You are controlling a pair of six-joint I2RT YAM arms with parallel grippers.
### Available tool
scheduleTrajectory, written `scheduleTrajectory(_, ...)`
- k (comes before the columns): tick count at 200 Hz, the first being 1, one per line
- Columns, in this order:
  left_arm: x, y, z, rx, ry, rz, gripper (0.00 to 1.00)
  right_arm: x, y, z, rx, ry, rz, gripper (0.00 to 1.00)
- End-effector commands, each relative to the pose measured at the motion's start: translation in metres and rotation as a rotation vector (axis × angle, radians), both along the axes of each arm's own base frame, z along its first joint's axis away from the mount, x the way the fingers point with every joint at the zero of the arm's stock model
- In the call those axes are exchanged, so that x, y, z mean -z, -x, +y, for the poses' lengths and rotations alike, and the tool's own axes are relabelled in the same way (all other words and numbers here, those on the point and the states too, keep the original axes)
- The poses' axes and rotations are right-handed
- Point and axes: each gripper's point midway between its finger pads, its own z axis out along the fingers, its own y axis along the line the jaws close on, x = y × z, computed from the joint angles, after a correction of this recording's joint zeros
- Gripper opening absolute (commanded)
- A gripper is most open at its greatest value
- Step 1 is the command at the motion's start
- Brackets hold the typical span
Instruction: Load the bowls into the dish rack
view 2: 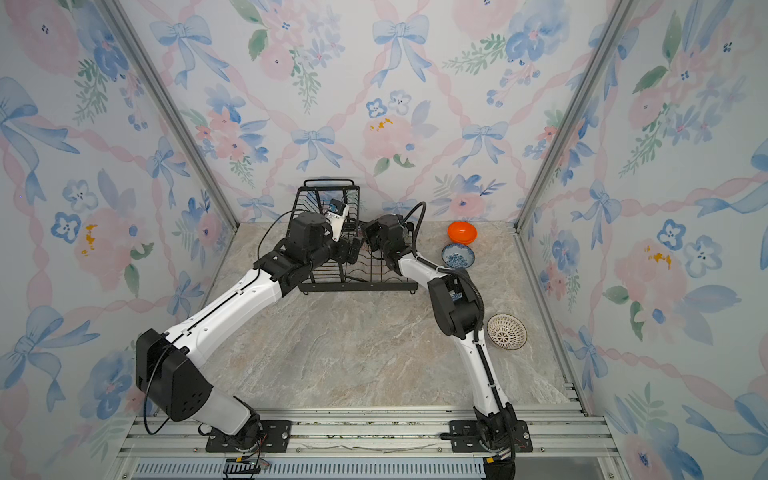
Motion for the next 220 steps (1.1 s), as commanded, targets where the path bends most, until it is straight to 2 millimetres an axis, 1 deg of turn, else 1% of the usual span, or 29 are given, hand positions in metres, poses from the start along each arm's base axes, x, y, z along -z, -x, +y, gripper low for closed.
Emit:
scheduleTrajectory(1,-0.012,0.005,0.008,-0.003,0.022,-0.024,0.98,-0.022,-0.006,0.009,0.005,-0.045,-0.064,0.00)
scheduleTrajectory(29,-0.011,0.006,0.011,-0.005,0.022,-0.022,0.98,-0.017,-0.010,0.016,0.002,-0.059,-0.061,0.00)
scheduleTrajectory(80,-0.009,0.009,0.014,-0.007,0.021,-0.019,0.98,-0.015,-0.016,0.026,-0.002,-0.094,-0.076,0.00)
scheduleTrajectory(93,-0.010,0.009,0.015,-0.009,0.022,-0.020,0.98,-0.016,-0.016,0.026,-0.002,-0.101,-0.082,0.00)
scheduleTrajectory(113,-0.008,0.009,0.016,-0.011,0.020,-0.018,0.98,-0.011,-0.018,0.026,0.008,-0.107,-0.076,0.00)
scheduleTrajectory(177,-0.006,0.013,0.018,-0.005,0.028,-0.011,0.98,-0.018,-0.027,0.028,0.023,-0.161,-0.138,0.00)
scheduleTrajectory(199,-0.005,0.016,0.019,-0.006,0.027,-0.009,0.98,-0.014,-0.028,0.026,0.038,-0.182,-0.148,0.00)
scheduleTrajectory(220,-0.003,0.017,0.020,-0.008,0.023,-0.007,0.98,-0.021,-0.027,0.028,0.032,-0.194,-0.202,0.00)
